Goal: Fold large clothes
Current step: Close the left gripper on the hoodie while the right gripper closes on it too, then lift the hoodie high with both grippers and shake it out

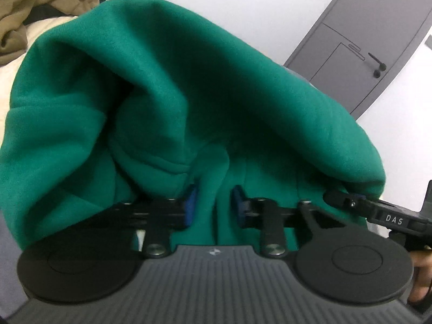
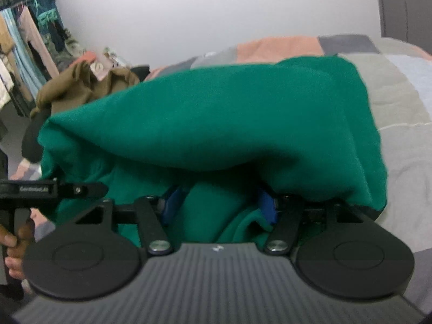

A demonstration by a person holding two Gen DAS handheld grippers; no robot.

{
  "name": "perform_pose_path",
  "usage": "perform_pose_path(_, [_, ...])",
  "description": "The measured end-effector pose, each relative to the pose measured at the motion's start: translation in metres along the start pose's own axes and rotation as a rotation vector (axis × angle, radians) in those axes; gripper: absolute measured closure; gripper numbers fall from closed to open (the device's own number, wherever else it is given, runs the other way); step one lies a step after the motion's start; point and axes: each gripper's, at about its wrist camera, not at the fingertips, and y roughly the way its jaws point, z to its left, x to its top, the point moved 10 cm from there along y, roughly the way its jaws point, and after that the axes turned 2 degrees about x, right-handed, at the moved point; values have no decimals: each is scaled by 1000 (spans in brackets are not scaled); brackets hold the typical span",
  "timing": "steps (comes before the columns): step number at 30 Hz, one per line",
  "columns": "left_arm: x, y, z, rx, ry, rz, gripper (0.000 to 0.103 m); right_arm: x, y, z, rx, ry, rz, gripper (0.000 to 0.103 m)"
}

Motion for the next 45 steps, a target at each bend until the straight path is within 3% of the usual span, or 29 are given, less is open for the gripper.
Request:
perform_pose_path(4, [-1, -24, -10, -58, -18, -31, 93, -3, -8, 11, 20, -45, -4, 79])
perform_pose_path(5, [-1, -35, -15, -81, -20, -48, 94, -3, -13, 14, 32, -51, -10, 83])
perform_pose_path(11, [-13, -107, -37, -230, -18, -120, 94, -4, -76, 48, 112, -115, -120, 86])
perform_pose_path(15, [-32, -140, -47, -310, -30, -119, 94, -12, -118, 64, 164, -120, -158, 87])
perform_pose_path(19, [-57, -149, -48, -344, -76, -54, 94, -33, -138, 78, 198, -96, -121, 87])
perform_pose_path(25, [-75, -144, -26, -316, -213, 4, 94, -55, -135, 75, 232, 24, -32, 87])
perform_pose_path(27, [-72, -144, -23, -329, -239, 6, 93, -52, -132, 68, 231, 81, -35, 84])
perform_pose_path(28, [-70, -142, -21, -330, -251, 8, 93, -50, -130, 63, 225, 111, -38, 78])
perform_pose_path(29, [-69, -141, -18, -329, -269, 13, 83, -50, -128, 58, 222, 140, -37, 67])
perform_pose_path(30, [-69, -139, -12, -321, -299, 26, 56, -50, -126, 52, 223, 169, -36, 57])
perform_pose_path(31, [-74, -140, -11, -307, -331, 32, 41, -49, -125, 47, 230, 205, -40, 33])
perform_pose_path(32, [-72, -139, -4, -293, -363, 23, 26, -49, -124, 43, 239, 240, -52, 17])
perform_pose_path(34, [-65, -141, 7, -305, -417, -10, 26, -48, -118, 30, 260, 322, -66, 17])
perform_pose_path(38, [-54, -133, 18, -400, -534, -13, 24, -44, -99, 14, 293, 444, -49, 17])
perform_pose_path(45, [-43, -105, 1, -506, -516, -9, 24, -46, -62, 22, 399, 522, 9, 16])
